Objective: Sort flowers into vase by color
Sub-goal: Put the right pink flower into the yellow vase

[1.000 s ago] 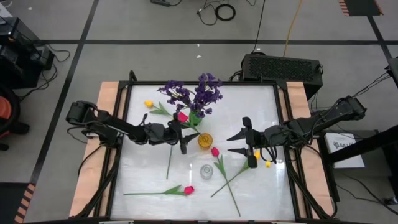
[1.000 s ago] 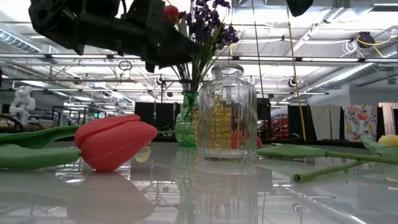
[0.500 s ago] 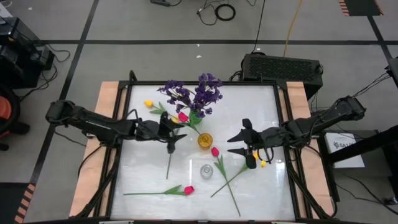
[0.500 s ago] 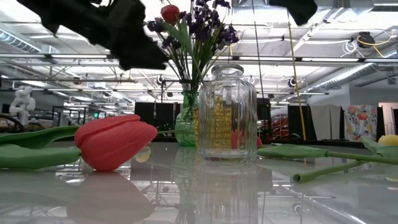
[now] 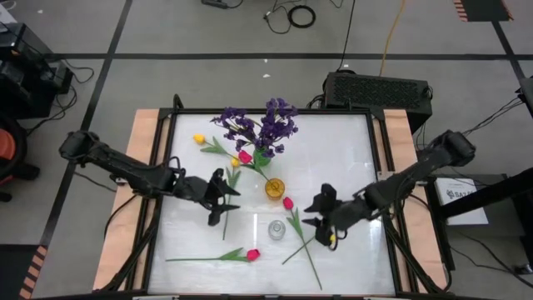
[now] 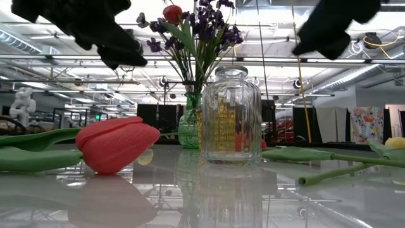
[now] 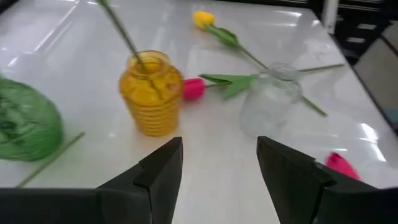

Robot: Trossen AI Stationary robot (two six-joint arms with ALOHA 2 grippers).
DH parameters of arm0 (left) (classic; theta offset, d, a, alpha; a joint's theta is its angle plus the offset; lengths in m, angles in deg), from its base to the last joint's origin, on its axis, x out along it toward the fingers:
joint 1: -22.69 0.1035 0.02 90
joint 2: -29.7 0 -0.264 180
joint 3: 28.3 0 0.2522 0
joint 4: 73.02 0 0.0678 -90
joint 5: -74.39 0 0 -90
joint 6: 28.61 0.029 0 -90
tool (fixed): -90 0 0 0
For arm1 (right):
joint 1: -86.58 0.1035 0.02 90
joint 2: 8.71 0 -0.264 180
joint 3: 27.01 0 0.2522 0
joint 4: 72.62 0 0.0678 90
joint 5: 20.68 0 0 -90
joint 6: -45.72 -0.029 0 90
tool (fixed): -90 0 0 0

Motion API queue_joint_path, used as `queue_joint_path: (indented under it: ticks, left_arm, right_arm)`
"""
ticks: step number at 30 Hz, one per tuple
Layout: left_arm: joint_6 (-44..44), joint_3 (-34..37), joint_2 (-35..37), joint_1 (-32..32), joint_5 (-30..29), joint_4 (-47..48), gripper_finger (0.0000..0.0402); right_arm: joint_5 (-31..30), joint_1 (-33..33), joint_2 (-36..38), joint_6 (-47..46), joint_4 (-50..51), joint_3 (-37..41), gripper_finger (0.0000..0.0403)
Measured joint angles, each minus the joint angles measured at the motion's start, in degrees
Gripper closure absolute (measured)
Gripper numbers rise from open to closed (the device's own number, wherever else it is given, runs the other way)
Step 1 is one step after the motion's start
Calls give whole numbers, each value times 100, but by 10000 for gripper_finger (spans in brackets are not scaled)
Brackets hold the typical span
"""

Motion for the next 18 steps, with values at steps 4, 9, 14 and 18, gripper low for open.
queue_joint_path:
  ticks: [4,9,14,18]
  left_arm:
    - [-108,1,-2,-325,-194,-23,189]
    - [-103,2,-4,-591,-498,-48,189]
    - [-106,1,-4,-628,-749,-101,189]
    - [-108,0,-4,-629,-764,-187,189]
  right_arm:
    - [-19,256,-582,-522,-154,0,245]
    - [-28,428,-1232,-1383,-190,-2,245]
    - [-9,435,-1756,-2155,-261,-2,245]
    - [139,465,-2011,-2338,-455,-2,245]
